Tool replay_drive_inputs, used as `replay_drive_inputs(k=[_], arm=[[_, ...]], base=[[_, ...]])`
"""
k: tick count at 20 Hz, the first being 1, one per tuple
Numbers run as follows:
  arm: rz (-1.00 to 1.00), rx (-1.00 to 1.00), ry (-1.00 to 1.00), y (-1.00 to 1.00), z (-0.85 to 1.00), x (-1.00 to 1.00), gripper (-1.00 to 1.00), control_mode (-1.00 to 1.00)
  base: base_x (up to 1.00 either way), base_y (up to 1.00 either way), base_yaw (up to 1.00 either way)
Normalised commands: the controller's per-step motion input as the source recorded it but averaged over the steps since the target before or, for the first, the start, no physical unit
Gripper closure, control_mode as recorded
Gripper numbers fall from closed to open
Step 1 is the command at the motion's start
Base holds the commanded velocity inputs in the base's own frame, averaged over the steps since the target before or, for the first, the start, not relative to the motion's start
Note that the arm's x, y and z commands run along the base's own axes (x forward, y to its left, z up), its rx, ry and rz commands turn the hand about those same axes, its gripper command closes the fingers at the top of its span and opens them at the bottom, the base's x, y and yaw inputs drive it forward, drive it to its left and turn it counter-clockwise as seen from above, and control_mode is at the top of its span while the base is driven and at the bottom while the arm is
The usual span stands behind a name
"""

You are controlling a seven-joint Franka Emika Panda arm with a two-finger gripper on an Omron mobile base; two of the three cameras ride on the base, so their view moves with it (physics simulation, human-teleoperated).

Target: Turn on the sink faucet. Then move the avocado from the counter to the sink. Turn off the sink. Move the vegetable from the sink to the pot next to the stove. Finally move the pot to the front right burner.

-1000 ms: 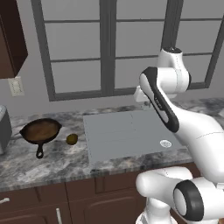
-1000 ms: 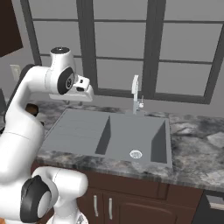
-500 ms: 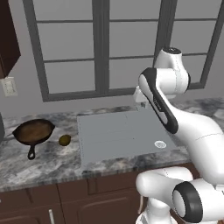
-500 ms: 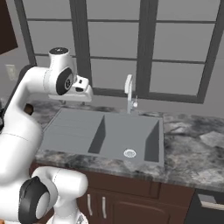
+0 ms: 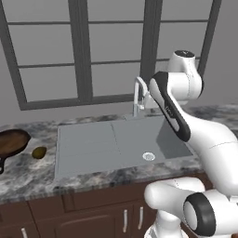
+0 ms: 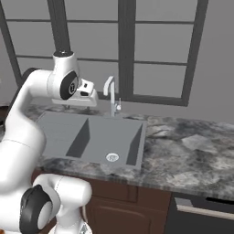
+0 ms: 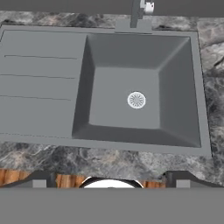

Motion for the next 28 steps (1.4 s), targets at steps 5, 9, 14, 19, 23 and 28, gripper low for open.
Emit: replay_drive_inputs(k=[5, 9, 14, 19, 23, 28], arm=[[0.00, 0.00, 0.00, 0.00, 0.00, 0.00, -1.00, 1.00], [0.00, 0.00, 0.00, 0.00, 0.00, 0.00, -1.00, 1.00], [0.01, 0.00, 0.00, -0.06, 0.00, 0.04, -1.00, -1.00], [0.09, 0.06, -0.08, -0.55, -0.41, -0.43, -1.00, -1.00], [0.23, 0.10, -0.14, -0.62, -0.37, -0.12, -1.00, -1.00], [0.34, 0.14, -0.21, -0.55, -0.22, 0.41, -1.00, -1.00]], base=[[0.41, -0.17, 0.00], [0.63, 0.00, 0.00], [0.35, 0.00, 0.00], [0.00, 0.00, 0.00], [0.00, 0.00, 0.00], [0.00, 0.00, 0.00]])
